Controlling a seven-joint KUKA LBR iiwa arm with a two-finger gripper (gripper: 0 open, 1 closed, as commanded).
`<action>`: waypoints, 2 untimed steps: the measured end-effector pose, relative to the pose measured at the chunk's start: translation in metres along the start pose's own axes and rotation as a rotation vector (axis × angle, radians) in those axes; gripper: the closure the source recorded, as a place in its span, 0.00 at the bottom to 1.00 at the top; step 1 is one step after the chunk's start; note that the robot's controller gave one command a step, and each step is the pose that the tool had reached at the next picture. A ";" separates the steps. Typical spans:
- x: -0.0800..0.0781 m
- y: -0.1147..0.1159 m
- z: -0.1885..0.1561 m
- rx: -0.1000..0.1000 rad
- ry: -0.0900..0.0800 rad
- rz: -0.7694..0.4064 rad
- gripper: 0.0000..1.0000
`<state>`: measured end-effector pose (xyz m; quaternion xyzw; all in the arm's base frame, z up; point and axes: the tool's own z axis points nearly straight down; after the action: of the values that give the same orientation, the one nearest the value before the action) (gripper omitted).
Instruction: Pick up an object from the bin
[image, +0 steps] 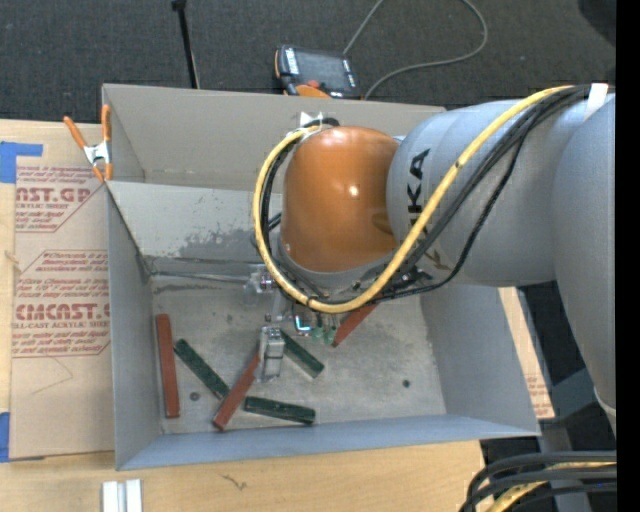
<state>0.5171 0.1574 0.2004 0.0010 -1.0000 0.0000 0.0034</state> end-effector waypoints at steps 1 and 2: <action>0.001 -0.018 0.134 0.000 0.000 -0.019 0.00; 0.029 -0.089 0.130 0.002 -0.005 0.044 0.00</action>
Offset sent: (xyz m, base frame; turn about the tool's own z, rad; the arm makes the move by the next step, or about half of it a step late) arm 0.0001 -0.0186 -0.1304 -0.0187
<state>0.4870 0.0679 0.0710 -0.0210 -0.9998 0.0011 0.0011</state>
